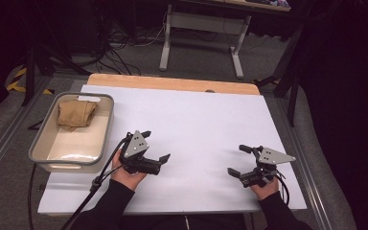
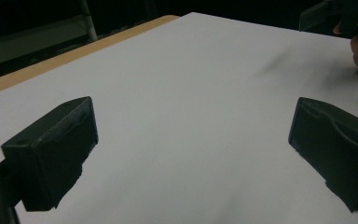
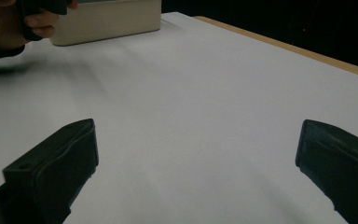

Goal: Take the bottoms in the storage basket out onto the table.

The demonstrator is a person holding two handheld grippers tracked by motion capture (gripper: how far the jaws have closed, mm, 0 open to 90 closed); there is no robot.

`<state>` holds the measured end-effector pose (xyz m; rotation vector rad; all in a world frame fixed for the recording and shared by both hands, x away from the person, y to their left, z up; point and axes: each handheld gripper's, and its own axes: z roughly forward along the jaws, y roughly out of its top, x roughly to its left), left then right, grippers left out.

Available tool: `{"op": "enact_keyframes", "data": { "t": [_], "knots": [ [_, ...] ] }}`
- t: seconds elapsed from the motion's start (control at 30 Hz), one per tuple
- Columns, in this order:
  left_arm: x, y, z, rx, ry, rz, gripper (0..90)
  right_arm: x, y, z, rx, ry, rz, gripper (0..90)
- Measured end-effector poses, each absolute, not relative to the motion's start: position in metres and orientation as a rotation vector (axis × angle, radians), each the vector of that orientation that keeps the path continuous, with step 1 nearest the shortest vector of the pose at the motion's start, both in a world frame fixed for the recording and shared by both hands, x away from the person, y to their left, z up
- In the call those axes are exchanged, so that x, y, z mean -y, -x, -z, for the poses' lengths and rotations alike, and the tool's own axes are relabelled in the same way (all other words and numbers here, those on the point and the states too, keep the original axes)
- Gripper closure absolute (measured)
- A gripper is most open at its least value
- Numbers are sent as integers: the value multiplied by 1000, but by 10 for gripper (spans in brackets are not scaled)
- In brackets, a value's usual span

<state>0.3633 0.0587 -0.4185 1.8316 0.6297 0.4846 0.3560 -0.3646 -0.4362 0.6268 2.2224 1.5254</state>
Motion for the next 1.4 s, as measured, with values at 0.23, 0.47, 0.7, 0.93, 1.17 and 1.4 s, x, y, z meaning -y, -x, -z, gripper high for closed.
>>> {"op": "enact_keyframes", "data": {
  "t": [0.23,0.47,0.7,0.93,1.17,1.4],
  "knots": [
    [-64,-365,410,-629,-1824,-486,34,364,-356,437,-2230,-627,-1527,0],
    [-68,-368,404,-639,-1826,-477,37,363,-356,437,-2236,-627,-1524,0],
    [-74,-373,393,-631,-1856,-484,38,363,-357,437,-2246,-622,-1526,0],
    [-83,-379,379,-624,-1882,-517,38,362,-357,437,-2252,-623,-1524,0],
    [-92,-385,372,-638,-1876,-528,38,362,-357,438,-2253,-623,-1525,0],
    [-100,-390,365,-662,-1885,-545,38,362,-357,438,-2253,-622,-1526,0]
  ]
}}
